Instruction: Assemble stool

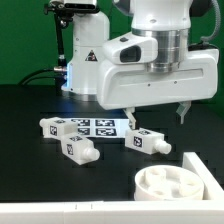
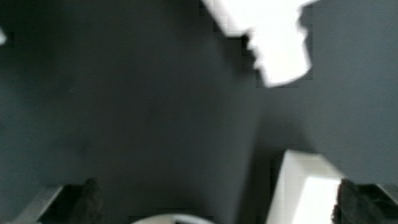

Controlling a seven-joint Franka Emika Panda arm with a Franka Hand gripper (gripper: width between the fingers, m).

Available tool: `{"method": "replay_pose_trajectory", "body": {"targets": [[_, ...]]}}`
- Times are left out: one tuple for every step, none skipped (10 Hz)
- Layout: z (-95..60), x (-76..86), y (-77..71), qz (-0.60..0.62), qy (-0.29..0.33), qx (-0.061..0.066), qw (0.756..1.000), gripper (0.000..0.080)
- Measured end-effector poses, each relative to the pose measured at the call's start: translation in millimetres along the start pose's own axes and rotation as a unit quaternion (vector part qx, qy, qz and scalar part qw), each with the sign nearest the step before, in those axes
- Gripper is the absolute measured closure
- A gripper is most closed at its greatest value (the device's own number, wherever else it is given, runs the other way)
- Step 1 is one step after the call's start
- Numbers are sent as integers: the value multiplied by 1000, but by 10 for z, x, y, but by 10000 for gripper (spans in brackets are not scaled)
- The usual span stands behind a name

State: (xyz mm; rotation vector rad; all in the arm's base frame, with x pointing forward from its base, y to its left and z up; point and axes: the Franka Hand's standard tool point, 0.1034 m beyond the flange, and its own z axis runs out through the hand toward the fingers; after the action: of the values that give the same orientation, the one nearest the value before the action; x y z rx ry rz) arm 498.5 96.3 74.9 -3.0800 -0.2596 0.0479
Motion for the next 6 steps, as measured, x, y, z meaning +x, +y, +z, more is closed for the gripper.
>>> {"method": "replay_pose_trajectory", "body": {"targets": [[37,-148,-118,10,18,-3,1000,150],[55,-179,-126,5,13,-3,1000,150],[58,-172,-120,5,14,-3,1000,150],[67,-178,-123,3,13,-3,1000,150],[112,-239,-126,-78,9,-5,997,150],[151,-305,-126,-116,4,-4,993,150]]}}
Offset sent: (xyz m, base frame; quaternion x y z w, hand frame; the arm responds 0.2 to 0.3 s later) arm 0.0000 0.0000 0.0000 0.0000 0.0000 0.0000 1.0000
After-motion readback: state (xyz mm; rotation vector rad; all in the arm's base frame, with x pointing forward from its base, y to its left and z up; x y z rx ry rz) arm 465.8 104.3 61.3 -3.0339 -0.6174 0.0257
